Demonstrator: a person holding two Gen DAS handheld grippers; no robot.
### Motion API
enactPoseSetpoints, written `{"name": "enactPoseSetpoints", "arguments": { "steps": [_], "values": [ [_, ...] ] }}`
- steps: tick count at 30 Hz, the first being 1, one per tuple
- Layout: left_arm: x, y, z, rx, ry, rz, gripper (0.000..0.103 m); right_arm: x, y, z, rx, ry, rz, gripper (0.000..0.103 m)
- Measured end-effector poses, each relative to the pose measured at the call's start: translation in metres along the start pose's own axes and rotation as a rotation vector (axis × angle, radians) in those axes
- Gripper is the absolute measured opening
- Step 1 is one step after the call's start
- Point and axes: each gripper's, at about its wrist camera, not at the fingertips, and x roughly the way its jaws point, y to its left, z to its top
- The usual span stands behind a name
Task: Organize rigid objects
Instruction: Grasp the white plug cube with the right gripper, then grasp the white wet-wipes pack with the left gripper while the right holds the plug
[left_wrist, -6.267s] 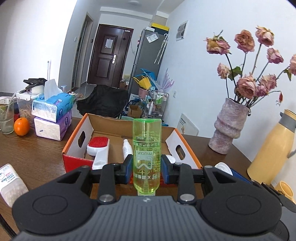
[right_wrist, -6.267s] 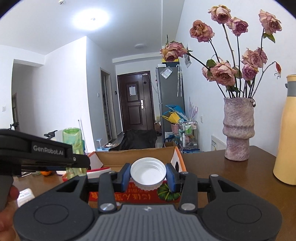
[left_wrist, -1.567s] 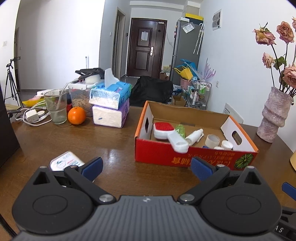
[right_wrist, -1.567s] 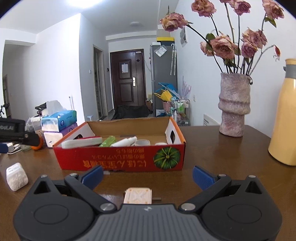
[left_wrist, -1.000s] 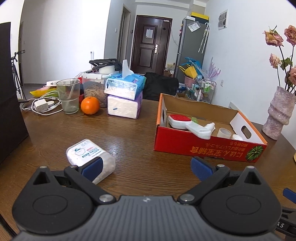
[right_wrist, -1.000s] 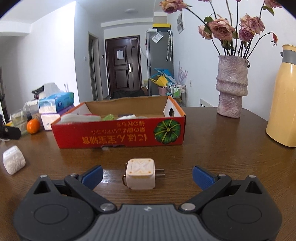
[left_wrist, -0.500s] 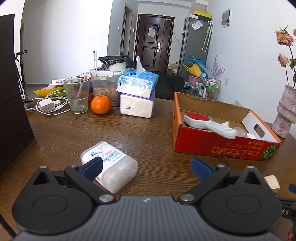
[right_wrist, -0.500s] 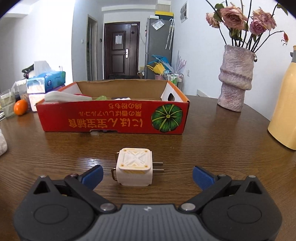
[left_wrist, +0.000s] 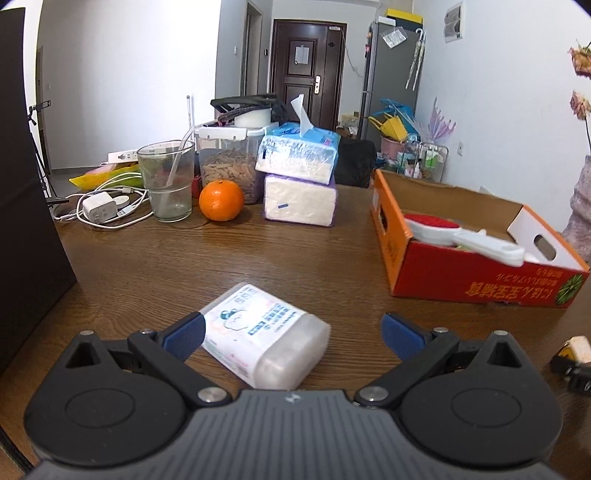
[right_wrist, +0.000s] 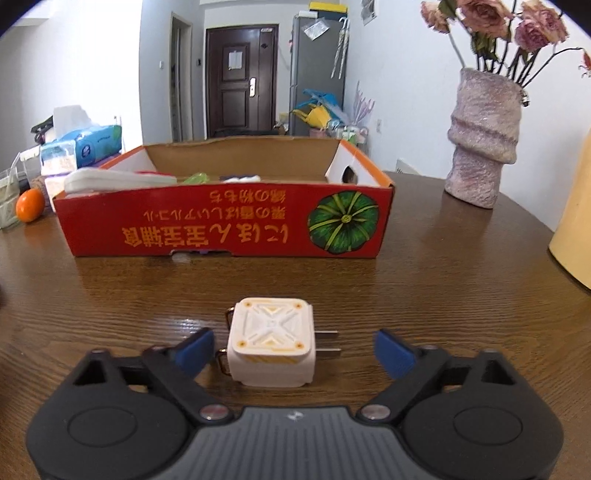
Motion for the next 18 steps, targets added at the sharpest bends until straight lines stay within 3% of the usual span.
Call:
{"name": "enactPoseSetpoints", "arguments": {
  "steps": [2, 13, 18],
  "values": [
    [0.003, 0.003, -0.001, 0.017, 0.002, -0.005, 0.103, 0.000, -0.001, 0.001, 0.011, -0.004, 0.025, 0.065],
    [0.022, 0.021, -0.008, 0.110, 0.037, -0.006, 0.103, -0.008, 0.002, -0.001, 0.011, -0.046, 0.036, 0.065],
    [0.030, 0.026, -0.010, 0.153, 0.044, -0.039, 0.103, -0.012, 0.003, -0.003, 0.008, -0.062, 0.035, 0.065]
  ]
}}
